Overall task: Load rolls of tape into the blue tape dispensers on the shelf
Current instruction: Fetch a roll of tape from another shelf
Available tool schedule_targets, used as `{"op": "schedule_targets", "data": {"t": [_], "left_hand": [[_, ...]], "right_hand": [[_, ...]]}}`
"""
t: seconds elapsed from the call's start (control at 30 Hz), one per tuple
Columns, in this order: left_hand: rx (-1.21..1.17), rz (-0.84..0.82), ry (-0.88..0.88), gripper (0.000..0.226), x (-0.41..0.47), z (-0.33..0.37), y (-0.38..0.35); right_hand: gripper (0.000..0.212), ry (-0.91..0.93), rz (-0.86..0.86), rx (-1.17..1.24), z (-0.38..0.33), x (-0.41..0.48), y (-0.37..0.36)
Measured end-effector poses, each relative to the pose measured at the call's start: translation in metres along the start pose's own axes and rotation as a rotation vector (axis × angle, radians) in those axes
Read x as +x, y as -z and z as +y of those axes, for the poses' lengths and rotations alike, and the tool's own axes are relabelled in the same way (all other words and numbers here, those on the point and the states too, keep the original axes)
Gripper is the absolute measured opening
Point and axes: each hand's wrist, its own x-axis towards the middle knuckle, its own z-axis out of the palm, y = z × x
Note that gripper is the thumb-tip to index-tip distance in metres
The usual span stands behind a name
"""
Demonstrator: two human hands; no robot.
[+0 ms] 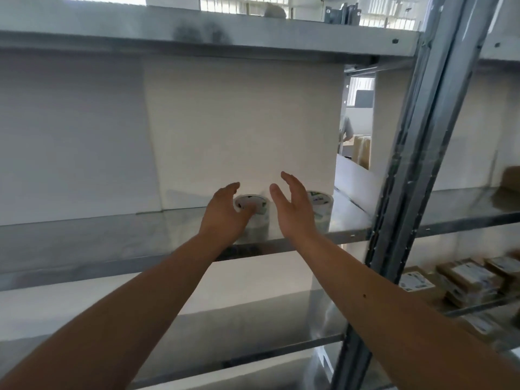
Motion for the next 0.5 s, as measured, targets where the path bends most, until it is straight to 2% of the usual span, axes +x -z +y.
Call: {"op": "schedule_targets", "data": {"t": [0.07, 0.13, 0.23, 0.3, 0.4, 0.47, 0.5], "left_hand": [[0.200, -0.140, -0.068, 0.045, 0.017, 0.017, -0.007], [0.416, -0.268, -0.099, 0.037, 0.034, 0.030, -0.016], [0.658, -0.375, -0.072, 0.042, 0.053, 0.047, -0.029], [0.730, -0.408, -0.033, 0.039, 0.061, 0.057, -0.037], [0.658, -0.347, 0.079, 0.041, 0.072, 0.060, -0.039], [0.408, -0.179, 0.206, 0.045, 0.075, 0.057, -0.033], [0.217, -0.074, 0.265, 0.045, 0.072, 0.055, -0.030]], "right_hand": [[0.052, -0.010, 0.003, 0.014, 0.007, 0.013, 0.003], [0.051, -0.014, -0.009, 0.027, 0.014, 0.023, 0.008], [0.049, -0.024, -0.035, 0.053, 0.025, 0.033, 0.015], [0.047, -0.028, -0.047, 0.103, 0.029, 0.038, 0.019], [0.038, -0.065, -0.074, 0.154, 0.034, 0.046, 0.022], [0.029, -0.119, -0.068, 0.162, 0.037, 0.050, 0.022], [0.032, -0.148, -0.057, 0.176, 0.038, 0.051, 0.023]]}}
